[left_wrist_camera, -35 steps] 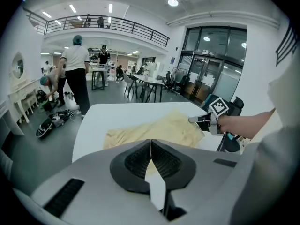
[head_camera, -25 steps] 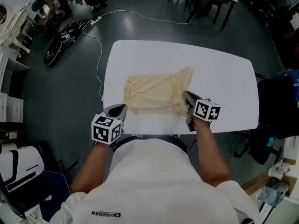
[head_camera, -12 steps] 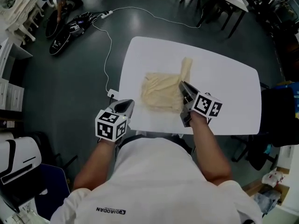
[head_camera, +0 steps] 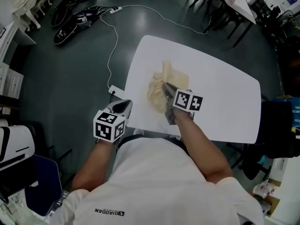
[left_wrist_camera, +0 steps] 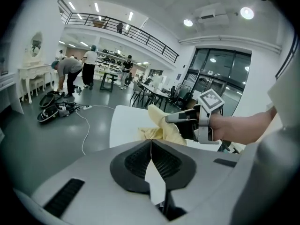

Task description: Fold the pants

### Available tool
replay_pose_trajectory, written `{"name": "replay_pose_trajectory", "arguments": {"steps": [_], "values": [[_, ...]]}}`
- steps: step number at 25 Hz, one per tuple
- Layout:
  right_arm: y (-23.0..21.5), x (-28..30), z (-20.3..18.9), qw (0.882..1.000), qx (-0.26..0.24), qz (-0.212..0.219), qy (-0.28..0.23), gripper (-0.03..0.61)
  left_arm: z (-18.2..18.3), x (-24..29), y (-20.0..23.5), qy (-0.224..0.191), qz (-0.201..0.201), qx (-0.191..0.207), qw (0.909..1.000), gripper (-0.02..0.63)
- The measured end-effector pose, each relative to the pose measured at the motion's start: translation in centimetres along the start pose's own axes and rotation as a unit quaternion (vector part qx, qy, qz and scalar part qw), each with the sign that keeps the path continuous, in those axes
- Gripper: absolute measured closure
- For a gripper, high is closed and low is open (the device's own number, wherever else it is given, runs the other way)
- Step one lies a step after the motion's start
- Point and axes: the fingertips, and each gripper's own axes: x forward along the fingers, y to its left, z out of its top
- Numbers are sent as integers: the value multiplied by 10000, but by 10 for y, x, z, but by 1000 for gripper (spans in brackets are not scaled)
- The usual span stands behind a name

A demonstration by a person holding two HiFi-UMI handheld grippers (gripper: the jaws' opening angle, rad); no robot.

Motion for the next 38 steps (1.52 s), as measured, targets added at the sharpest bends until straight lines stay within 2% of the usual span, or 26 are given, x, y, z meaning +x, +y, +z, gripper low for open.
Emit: {"name": "replay_pose_trajectory", "arguments": {"steps": [4,7,9,11,12,17,22,26,30,38], "values": [[-4,27,-21,9986,-317,-260,341,540,-9,-11,2,-2,77,-78,9999,586],[-4,40,-30,9979,-364,-308,444,540,-19,-18,6,46,133,-135,9998,586],[0,45,-33,9985,-250,-182,460,523,-25,-23,8,89,158,-174,9997,586],[7,44,-29,9992,-80,16,379,462,-27,-26,10,107,165,-184,9996,586],[10,43,-25,9994,-35,85,324,454,-26,-27,11,101,163,-180,9997,586],[18,27,-20,9996,-93,201,200,469,-21,-24,14,93,99,-116,9998,586],[21,-3,-19,9993,-275,242,-5,509,-10,-17,2,55,-100,76,9999,586],[25,-41,-14,9964,-758,304,-234,558,1,-11,-14,8,-246,311,9992,586],[27,-88,-12,9900,-1220,523,-468,560,11,-7,-31,-136,-232,389,9989,586],[23,-169,-37,9828,-1592,652,-671,560,1,-14,-81,-163,-286,536,9980,586]]}}
